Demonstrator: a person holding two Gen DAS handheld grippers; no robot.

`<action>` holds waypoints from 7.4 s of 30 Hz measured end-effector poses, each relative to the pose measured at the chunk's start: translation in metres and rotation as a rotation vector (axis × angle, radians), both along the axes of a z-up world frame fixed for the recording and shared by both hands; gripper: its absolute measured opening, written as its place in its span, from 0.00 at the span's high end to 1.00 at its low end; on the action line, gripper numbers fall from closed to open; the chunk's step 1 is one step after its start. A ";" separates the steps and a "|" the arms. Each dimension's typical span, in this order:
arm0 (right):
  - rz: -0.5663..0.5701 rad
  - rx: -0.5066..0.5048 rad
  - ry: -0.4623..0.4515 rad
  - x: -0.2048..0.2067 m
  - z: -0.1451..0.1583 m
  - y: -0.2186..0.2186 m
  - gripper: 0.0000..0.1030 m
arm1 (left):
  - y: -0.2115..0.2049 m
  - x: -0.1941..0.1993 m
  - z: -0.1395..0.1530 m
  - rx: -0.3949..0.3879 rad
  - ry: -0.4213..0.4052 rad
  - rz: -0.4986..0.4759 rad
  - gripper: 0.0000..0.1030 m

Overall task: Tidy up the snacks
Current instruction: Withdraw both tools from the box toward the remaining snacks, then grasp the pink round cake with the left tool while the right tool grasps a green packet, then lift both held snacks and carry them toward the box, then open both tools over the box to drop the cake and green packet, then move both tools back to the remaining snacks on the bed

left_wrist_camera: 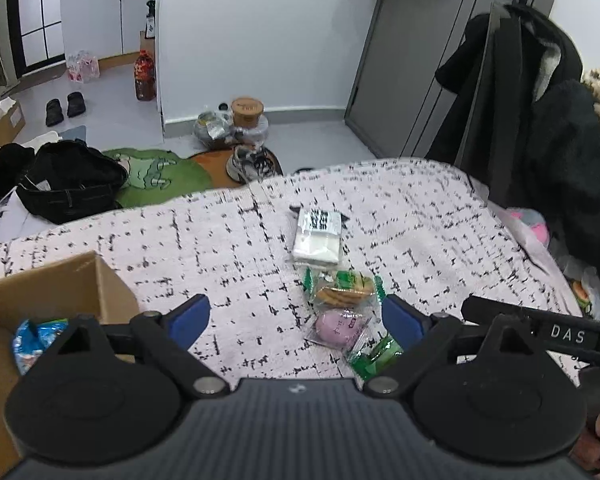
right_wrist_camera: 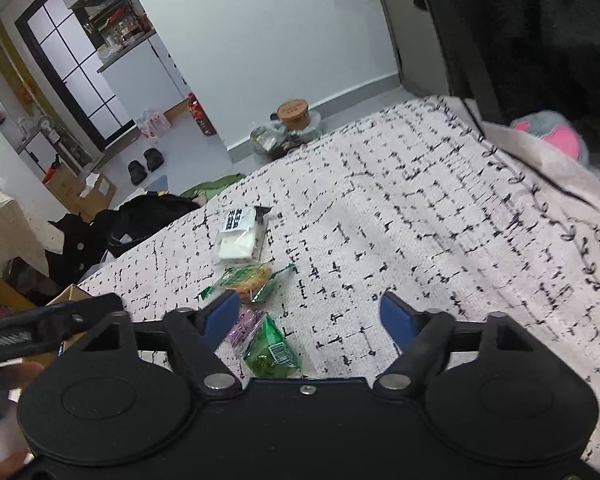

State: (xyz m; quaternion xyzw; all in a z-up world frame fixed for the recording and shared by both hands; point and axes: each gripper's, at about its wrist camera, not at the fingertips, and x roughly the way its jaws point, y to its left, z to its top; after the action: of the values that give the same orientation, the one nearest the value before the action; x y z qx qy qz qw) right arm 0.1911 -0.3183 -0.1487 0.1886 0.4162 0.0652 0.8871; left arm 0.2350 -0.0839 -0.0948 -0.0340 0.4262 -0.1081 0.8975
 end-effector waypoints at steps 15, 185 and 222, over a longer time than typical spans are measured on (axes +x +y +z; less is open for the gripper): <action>0.120 0.068 0.128 0.014 -0.039 0.022 0.39 | -0.021 0.028 -0.036 -0.006 0.115 -0.020 0.38; 0.076 -0.019 -0.092 -0.012 0.038 0.035 0.26 | 0.041 -0.017 0.054 -0.061 -0.101 0.061 0.07; 0.003 0.072 0.076 0.055 -0.033 -0.032 0.30 | -0.058 0.072 -0.062 -0.002 0.137 -0.056 0.11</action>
State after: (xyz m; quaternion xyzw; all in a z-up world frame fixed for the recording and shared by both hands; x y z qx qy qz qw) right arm 0.2460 -0.3507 -0.1822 0.2224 0.4471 0.0741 0.8632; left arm 0.3072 -0.1423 -0.1568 -0.0301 0.4873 -0.1309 0.8628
